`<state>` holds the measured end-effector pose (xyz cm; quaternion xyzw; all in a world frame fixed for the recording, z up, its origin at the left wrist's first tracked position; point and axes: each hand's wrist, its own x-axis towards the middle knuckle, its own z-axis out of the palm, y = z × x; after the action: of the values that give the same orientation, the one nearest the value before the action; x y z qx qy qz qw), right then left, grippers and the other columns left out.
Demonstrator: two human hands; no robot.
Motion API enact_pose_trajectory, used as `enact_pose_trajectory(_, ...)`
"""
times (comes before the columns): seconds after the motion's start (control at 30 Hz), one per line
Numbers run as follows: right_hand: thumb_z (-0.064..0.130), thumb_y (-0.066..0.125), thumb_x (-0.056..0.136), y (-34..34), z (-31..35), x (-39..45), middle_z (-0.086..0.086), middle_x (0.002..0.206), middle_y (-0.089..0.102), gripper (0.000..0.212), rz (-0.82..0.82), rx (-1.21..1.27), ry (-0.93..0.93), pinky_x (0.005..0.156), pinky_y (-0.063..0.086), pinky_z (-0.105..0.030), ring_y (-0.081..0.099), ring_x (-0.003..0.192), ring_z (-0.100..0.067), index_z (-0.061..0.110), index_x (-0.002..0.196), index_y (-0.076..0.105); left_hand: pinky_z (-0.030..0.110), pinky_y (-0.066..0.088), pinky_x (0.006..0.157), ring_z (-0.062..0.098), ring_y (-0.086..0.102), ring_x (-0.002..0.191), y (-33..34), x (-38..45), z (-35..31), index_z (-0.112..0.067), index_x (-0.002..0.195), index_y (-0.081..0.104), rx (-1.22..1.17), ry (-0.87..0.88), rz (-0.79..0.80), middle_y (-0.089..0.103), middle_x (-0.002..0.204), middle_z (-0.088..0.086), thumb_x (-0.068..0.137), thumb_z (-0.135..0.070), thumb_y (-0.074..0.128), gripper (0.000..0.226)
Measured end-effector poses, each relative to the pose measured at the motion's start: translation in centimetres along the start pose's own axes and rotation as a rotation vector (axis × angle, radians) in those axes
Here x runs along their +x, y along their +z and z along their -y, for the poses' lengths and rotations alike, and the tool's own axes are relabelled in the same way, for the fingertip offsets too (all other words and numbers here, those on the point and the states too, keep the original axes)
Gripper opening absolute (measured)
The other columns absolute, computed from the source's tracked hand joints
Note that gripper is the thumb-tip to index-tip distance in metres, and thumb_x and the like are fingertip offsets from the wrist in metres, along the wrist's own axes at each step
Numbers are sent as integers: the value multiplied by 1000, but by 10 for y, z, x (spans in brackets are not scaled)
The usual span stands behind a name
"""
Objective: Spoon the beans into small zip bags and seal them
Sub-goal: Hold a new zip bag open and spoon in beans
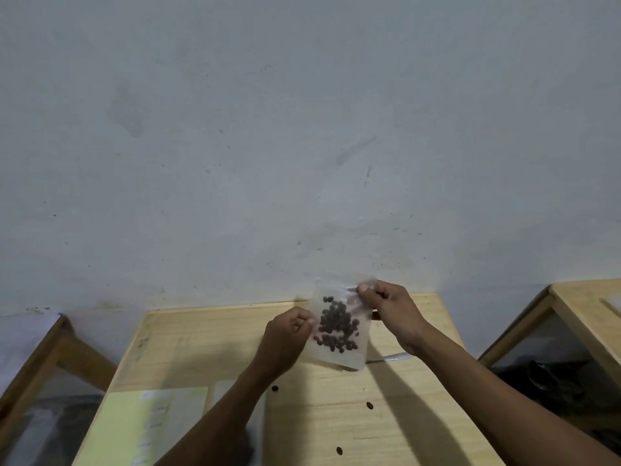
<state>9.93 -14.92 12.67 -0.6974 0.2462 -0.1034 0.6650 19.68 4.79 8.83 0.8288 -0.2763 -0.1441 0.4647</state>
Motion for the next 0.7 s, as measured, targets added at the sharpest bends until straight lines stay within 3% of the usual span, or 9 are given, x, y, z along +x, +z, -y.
enact_pose_trajectory(0.1, 25, 58, 97, -2, 5, -3, -7, 88, 77, 22, 78, -86, -17, 79, 50, -38, 71, 81, -22, 10, 96, 74, 16, 52, 71, 6, 68, 85, -5, 4, -8, -18, 108, 63, -223, -54, 17, 72, 95, 0, 92, -24, 65, 17)
enact_pose_trajectory(0.17, 27, 58, 97, -2, 7, -5, -4, 90, 77, 21, 162, -120, -21, 76, 49, -33, 70, 81, -18, 12, 98, 74, 22, 55, 74, 13, 70, 89, -10, 8, -17, -17, 106, 64, -306, -35, 12, 72, 96, 2, 92, -25, 66, 16)
enact_pose_trajectory(0.23, 27, 60, 96, -2, 10, -6, -4, 92, 77, 20, 222, -149, -26, 75, 48, -30, 69, 81, -15, 13, 100, 73, 23, 55, 73, 17, 70, 85, -14, 11, -23, -14, 94, 67, -302, 4, -10, 72, 89, 4, 92, -20, 66, 6)
enact_pose_trajectory(0.4, 22, 71, 87, -1, 19, -4, 3, 90, 66, 14, 187, -248, -137, 73, 48, -20, 59, 78, -6, 25, 100, 70, 36, 55, 70, 21, 65, 76, -16, 15, -22, -22, 83, 66, -124, 56, 5, 69, 78, 1, 92, -25, 63, 10)
enact_pose_trajectory(0.5, 23, 71, 84, 8, 25, -5, 8, 85, 67, 4, 230, -514, -225, 72, 47, -22, 56, 74, 0, 25, 85, 68, 27, 49, 64, 13, 59, 70, -12, 12, -24, -25, 80, 63, -11, 106, 1, 65, 72, -4, 93, -23, 61, 13)
enact_pose_trajectory(0.57, 21, 68, 84, 14, 27, -6, 8, 79, 64, 11, 230, -583, -257, 71, 47, -27, 54, 70, -3, 27, 76, 63, 19, 44, 63, 8, 57, 69, -11, 9, -30, -25, 79, 60, 25, 147, -9, 63, 71, -6, 93, -19, 61, 16)
enact_pose_trajectory(0.7, 23, 63, 84, 21, 29, -7, 8, 79, 62, 11, 237, -645, -251, 70, 49, -34, 54, 71, -8, 27, 74, 59, 22, 45, 63, 7, 57, 68, -14, 6, -34, -25, 77, 57, 50, 196, -21, 61, 69, -8, 94, -18, 59, 18)
